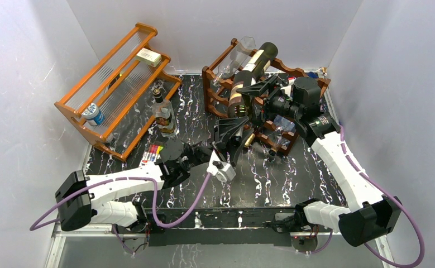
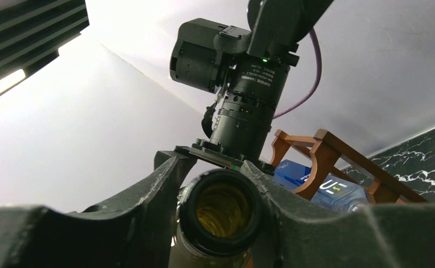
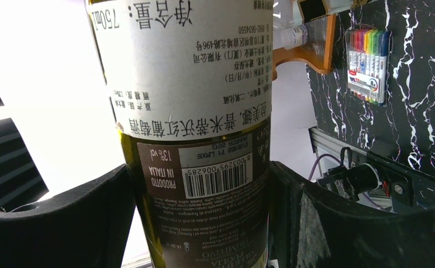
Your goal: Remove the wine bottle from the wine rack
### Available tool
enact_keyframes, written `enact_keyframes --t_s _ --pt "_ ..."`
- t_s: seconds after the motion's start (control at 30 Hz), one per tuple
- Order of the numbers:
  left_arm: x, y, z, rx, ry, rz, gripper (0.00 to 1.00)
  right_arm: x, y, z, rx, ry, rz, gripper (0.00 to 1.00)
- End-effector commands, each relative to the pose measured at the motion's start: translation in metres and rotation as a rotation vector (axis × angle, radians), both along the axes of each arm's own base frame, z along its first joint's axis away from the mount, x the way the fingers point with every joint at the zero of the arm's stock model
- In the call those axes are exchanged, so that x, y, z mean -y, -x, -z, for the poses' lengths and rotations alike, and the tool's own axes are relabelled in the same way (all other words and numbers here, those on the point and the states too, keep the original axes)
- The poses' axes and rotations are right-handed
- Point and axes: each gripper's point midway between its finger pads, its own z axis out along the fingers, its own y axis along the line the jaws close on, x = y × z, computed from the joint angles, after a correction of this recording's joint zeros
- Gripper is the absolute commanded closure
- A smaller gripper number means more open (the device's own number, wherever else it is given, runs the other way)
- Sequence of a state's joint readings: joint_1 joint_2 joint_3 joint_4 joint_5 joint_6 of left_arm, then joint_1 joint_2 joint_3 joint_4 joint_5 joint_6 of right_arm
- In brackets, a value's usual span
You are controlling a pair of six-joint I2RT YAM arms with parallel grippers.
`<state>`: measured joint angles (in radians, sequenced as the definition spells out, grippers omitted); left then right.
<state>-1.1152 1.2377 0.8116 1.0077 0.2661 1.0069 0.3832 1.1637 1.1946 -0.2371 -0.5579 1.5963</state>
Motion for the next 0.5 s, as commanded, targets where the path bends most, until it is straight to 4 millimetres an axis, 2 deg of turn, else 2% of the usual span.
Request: enact_keyframes --t_s 0.0,0.13,0.17,0.2,0.3,0.47 --pt "-0.01 0.004 -0.039 0.014 0.09 -0.003 0.62 0.001 0.018 -0.046 0.143 -0.087 -0.037 0.57" --pt "-0.016 0.002 -0.041 -0.017 0.078 -0.019 0.73 0.002 0.019 -0.045 0.153 -0.087 -0.029 0.56" --pt "-0.017 0.001 -0.041 -0.029 0.074 -0.023 0.82 0.003 0.019 -0.045 0.154 -0.088 -0.023 0.55" --pt "-0.018 0.0 -0.042 -0.045 0.07 -0.025 1.0 0.003 0.018 -0.044 0.154 -0.087 -0.019 0.53" --pt "-0.024 -0.002 -0.05 -0.098 0.101 -0.028 1.0 0.004 0.017 -0.042 0.16 -0.085 -0.007 0.43" --pt "-0.036 -0.01 -0.066 -0.221 0.192 -0.046 1.0 0.005 0.015 -0.042 0.193 -0.069 0.004 0.11"
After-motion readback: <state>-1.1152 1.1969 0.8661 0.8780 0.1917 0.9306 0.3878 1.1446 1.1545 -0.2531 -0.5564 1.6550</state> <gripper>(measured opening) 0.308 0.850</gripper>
